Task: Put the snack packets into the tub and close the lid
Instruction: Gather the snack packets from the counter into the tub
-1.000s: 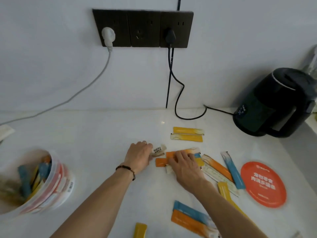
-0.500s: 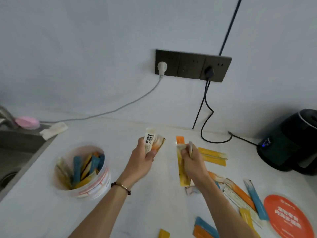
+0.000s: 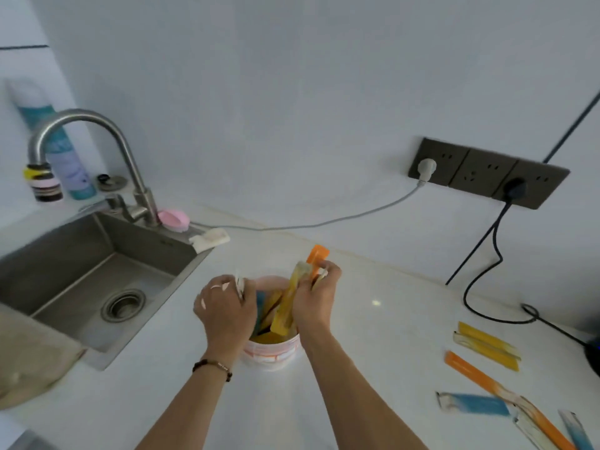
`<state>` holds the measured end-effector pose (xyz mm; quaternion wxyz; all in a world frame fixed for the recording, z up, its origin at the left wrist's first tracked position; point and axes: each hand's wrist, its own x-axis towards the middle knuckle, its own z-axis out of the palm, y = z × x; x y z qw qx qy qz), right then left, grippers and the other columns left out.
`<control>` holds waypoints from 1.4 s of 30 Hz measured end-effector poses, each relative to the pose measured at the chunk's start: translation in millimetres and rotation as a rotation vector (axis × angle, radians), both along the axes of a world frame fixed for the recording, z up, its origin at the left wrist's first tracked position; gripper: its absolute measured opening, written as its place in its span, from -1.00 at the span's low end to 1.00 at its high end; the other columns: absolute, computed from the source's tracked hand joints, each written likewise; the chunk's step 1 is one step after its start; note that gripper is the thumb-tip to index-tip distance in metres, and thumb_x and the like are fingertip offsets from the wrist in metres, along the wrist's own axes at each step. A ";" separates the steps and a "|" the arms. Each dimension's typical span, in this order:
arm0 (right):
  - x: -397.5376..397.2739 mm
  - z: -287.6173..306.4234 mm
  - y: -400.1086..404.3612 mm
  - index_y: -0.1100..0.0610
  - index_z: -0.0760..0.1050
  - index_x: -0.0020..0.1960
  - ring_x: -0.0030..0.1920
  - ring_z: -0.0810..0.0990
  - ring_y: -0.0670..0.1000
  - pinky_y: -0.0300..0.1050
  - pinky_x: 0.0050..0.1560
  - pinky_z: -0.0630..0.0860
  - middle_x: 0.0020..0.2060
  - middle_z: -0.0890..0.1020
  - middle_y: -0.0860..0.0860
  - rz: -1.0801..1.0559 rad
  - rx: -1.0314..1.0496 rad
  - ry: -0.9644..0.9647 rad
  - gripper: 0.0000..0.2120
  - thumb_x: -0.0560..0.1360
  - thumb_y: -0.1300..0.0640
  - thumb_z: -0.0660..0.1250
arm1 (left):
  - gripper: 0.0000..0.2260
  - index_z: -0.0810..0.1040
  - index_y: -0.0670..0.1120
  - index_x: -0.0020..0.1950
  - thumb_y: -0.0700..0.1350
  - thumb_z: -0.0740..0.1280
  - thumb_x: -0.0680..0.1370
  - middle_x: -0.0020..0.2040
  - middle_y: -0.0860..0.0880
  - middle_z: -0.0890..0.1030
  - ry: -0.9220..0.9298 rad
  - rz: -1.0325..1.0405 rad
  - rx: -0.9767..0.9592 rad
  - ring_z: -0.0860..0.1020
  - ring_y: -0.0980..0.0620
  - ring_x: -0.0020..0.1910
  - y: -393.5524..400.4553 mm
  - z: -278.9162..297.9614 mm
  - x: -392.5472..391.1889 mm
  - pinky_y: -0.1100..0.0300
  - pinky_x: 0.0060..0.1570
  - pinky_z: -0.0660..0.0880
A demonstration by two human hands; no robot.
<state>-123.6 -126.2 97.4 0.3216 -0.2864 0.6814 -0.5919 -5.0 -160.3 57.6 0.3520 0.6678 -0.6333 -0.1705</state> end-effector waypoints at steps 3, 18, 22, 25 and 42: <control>1.9 -6.1 7.0 -0.26 0.04 0.42 -0.27 0.54 -0.03 -0.22 -0.28 0.46 -0.24 0.52 -0.02 0.217 0.108 0.176 -0.35 0.50 0.30 0.12 | -0.79 0.48 -0.05 0.17 -0.04 0.22 0.57 0.18 -0.10 0.48 0.185 -0.176 0.168 0.53 -0.04 0.00 3.3 -10.6 7.6 0.07 0.02 0.53; -110.2 -9.4 116.1 0.16 0.46 0.30 0.28 0.47 0.13 -0.04 0.29 0.40 0.29 0.45 0.12 0.063 0.380 0.759 -0.66 0.53 0.20 0.26 | -0.80 0.55 -0.09 -0.01 -0.04 0.34 0.42 0.19 -0.17 0.56 -0.181 -0.456 -0.401 0.46 -0.22 0.26 65.4 4.6 -69.5 -0.15 0.23 0.32; -137.8 -50.4 201.0 0.15 0.51 0.23 0.19 0.53 0.12 -0.08 0.21 0.43 0.21 0.52 0.11 0.104 0.585 0.732 -0.72 0.53 0.18 0.27 | -0.80 0.52 -0.09 0.00 0.00 0.30 0.47 -0.10 -0.10 0.62 -0.108 -0.755 -0.361 0.59 -0.13 -0.13 142.2 -7.5 -103.3 0.05 -0.15 0.48; -160.7 -76.8 257.1 0.09 0.40 0.35 0.31 0.42 0.12 0.00 0.31 0.38 0.31 0.45 0.09 0.129 0.785 0.783 -0.60 0.52 0.08 0.28 | -0.36 0.29 -0.07 0.34 0.34 0.19 0.44 0.20 -0.09 0.53 -0.469 -0.909 0.235 0.53 -0.11 0.15 194.2 -39.9 -127.4 0.05 0.01 0.49; -221.2 -118.2 341.0 0.23 0.36 0.15 0.07 0.50 0.23 0.09 0.03 0.43 0.12 0.43 0.17 0.073 0.752 0.610 -0.79 0.51 0.31 0.13 | -0.80 0.34 -0.14 0.21 -0.19 0.12 0.59 0.12 -0.13 0.51 -0.688 -1.093 0.264 0.55 -0.14 0.00 279.4 -83.9 -184.0 0.08 -0.15 0.40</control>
